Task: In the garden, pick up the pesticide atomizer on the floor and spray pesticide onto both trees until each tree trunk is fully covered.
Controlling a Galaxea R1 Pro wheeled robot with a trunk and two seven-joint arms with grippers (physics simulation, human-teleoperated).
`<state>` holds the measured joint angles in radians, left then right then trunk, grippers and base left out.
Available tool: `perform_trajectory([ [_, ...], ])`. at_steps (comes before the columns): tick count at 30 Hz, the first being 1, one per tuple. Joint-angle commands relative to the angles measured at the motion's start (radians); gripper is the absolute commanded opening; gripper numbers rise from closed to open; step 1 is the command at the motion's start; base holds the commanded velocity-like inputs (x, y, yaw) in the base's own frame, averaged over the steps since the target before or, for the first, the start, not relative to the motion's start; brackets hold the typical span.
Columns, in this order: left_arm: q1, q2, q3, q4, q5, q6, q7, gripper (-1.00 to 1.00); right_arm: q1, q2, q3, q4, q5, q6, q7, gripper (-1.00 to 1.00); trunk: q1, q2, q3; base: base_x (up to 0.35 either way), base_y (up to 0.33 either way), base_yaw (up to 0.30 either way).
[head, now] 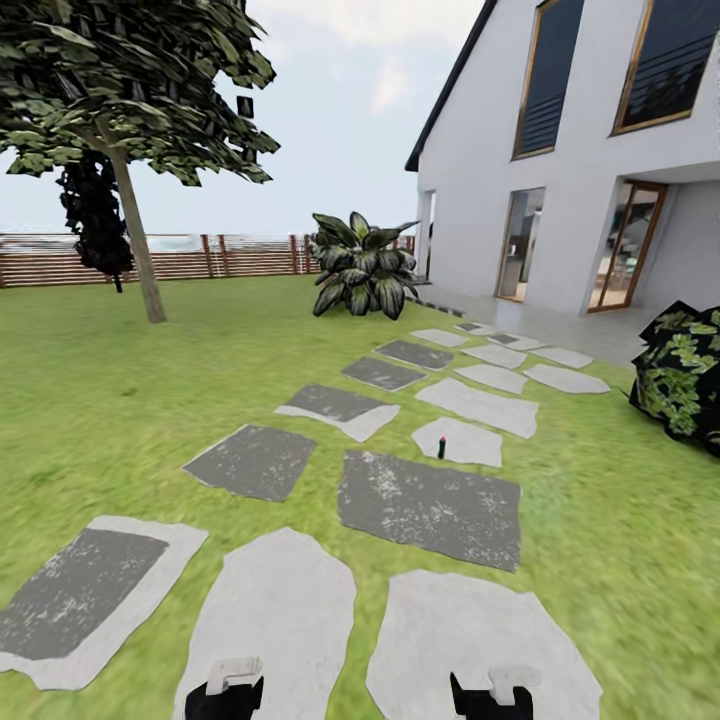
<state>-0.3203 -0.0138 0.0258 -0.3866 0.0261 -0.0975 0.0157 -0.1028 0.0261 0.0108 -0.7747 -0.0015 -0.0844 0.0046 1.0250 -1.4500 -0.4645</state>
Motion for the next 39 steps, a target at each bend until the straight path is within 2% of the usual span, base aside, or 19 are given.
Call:
perform_trajectory([
  [1, 0.0, 0.0, 0.0, 0.0, 0.0, 0.0, 0.0, 1.0, 0.0, 0.0, 0.0, 0.0, 0.0, 0.0, 0.0, 1.0, 0.0, 0.0, 0.0, 0.279, -0.18, 0.0],
  [39, 0.0, 0.001, 0.001, 0.0, 0.0, 0.001, 0.001, 1.0, 0.0, 0.0, 0.001, 0.002, 0.0, 0.0, 0.0, 1.0, 0.0, 0.0, 0.0, 0.303, -0.154, 0.0],
])
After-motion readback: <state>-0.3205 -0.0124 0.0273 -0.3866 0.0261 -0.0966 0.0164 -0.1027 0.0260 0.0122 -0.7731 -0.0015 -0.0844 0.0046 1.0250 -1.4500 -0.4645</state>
